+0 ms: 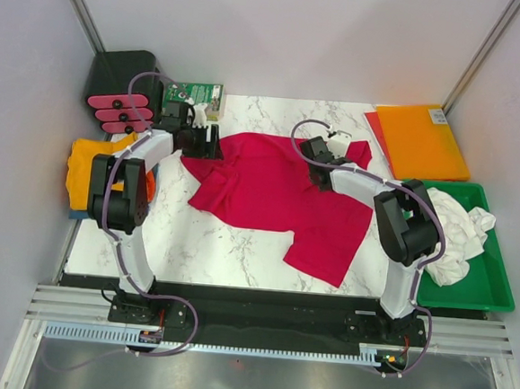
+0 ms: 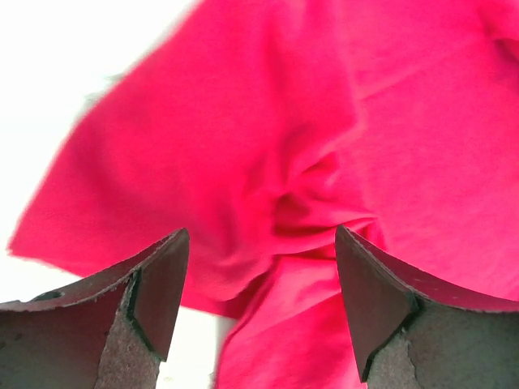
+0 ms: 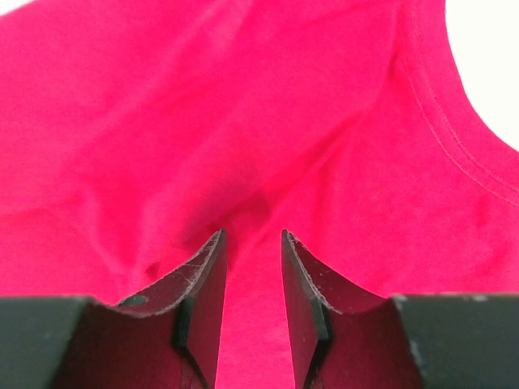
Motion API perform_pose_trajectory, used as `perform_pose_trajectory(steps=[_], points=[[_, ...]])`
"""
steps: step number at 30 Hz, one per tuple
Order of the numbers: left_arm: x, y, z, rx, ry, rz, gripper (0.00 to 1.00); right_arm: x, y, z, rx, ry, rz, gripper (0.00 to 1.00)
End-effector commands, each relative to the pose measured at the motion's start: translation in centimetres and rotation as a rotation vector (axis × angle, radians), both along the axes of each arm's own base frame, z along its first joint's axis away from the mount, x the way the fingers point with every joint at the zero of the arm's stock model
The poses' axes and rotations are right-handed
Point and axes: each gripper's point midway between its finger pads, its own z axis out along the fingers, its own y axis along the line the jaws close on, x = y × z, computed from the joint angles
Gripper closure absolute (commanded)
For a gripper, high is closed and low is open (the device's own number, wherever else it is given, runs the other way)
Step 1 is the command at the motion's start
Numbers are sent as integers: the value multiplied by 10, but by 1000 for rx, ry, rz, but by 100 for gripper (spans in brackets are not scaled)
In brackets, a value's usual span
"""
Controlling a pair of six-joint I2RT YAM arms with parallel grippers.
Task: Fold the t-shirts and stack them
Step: Fold the tshirt
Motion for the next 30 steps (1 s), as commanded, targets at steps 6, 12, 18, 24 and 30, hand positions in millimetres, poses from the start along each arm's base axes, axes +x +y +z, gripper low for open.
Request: perform_pose_trajectory(steps=[6,12,18,24,30], points=[[35,11,17,78,-31,72,20,-4,2,25,23,-47,34,62],[33,43,-21,185,61,135,21,-28,-10,6,-12,12,42,64],[23,53,-41,245,117,126,22,-56,-22,-25,-35,100,43,66],[21,65,-58,323,182,108,25,-76,-26,-57,-32,218,34,66],[36,84,-60,388,194,144,26,-97,-35,-81,-31,350,7,67]])
